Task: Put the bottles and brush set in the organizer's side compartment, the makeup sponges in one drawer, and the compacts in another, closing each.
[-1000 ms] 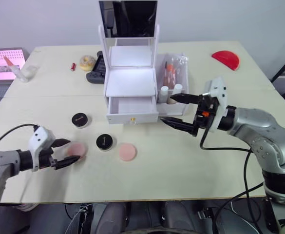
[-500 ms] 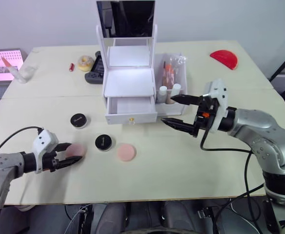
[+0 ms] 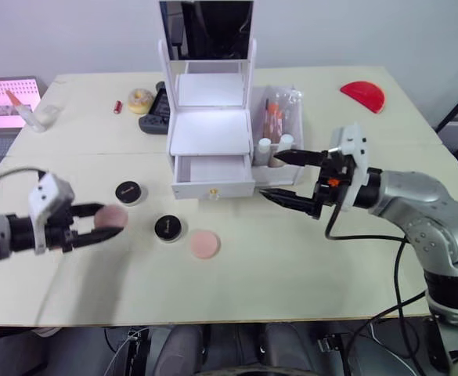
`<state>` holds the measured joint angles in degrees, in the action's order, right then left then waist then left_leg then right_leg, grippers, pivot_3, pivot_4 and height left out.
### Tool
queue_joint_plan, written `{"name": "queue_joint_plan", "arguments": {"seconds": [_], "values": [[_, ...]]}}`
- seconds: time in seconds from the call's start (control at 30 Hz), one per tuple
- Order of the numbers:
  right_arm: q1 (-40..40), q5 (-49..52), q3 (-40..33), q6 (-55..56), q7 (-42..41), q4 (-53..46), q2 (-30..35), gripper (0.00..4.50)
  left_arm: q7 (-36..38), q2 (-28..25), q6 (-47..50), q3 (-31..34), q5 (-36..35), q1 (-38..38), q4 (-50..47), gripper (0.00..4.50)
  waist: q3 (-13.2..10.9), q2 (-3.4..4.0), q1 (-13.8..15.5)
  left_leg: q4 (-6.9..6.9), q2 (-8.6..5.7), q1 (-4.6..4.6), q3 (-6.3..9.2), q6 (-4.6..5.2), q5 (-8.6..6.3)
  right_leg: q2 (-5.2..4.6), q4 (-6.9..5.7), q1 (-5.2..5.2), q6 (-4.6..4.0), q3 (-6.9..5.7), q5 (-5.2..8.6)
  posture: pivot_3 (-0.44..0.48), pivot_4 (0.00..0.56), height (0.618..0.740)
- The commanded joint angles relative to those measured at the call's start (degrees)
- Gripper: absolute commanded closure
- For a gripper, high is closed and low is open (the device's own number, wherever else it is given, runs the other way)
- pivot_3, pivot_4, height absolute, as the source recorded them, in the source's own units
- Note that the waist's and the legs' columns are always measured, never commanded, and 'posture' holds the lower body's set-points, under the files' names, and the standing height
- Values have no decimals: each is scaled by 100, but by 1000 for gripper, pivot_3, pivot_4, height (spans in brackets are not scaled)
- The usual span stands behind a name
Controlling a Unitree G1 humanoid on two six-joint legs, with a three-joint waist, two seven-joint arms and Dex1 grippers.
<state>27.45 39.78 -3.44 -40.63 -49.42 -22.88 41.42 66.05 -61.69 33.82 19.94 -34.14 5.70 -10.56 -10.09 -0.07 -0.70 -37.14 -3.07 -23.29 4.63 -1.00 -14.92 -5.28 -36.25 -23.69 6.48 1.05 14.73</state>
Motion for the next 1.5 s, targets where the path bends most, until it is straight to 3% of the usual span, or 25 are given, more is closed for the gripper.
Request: {"name": "queue_joint_plan", "arguments": {"seconds": [0.03, 0.2, 0.4, 0.7, 1.33, 1.43, 1.5], "values": [[232, 133, -166, 175, -129, 40, -62, 0, -30, -170, 494, 7, -453, 677, -271, 1854, 0, 1, -8, 2, 0, 0, 0, 0, 0, 2, 0, 0, 0, -1, 0, 0, 150, 740], [475, 198, -216, 285, -239, 250, -206, 0, -195, 96, 1210, -764, -856, 2297, -307, 1854, -2, -2, -9, -1, 2, 0, -1, -2, 2, 25, -12, -4, 2, 0, -1, 0, 150, 740], [580, 64, -107, 440, -259, 363, -280, 0, 130, 531, 932, -1677, -377, 3292, 337, 1854, -3, -3, -29, -6, 0, 1, -4, -1, 3, 33, -20, -6, 3, 1, 0, 0, 150, 740], [375, 186, -193, 381, 21, 12, -315, 0, 801, 1136, 212, -2661, 536, 4090, 1536, 1854, -7, -10, -1, -19, -1, -6, -7, -1, 3, 38, -36, -15, 3, 5, 1, 0, 150, 740], [86, 464, -333, 179, 594, -512, -359, 0, 1192, 1684, -453, -2960, 1465, 4507, 2429, 1854, -9, -13, -18, -32, -1, -11, -14, -2, 4, 39, -84, -43, 3, 18, 3, 0, 150, 740], [77, 491, -340, 173, 632, -517, -348, 0, 1208, 1711, -424, -2942, 1498, 4528, 2446, 284, -9, -13, -5, -32, -1, -11, -14, -2, 4, 39, -85, -43, 3, 18, 3, 0, 150, 740], [71, 500, -344, 174, 646, -513, -346, 0, 1236, 1720, -374, -2919, 1500, 4536, 2427, 34, -9, -13, 8, -38, -1, -11, -12, -2, 5, 39, -89, -41, 3, 18, 3, 0, 150, 740]]}}
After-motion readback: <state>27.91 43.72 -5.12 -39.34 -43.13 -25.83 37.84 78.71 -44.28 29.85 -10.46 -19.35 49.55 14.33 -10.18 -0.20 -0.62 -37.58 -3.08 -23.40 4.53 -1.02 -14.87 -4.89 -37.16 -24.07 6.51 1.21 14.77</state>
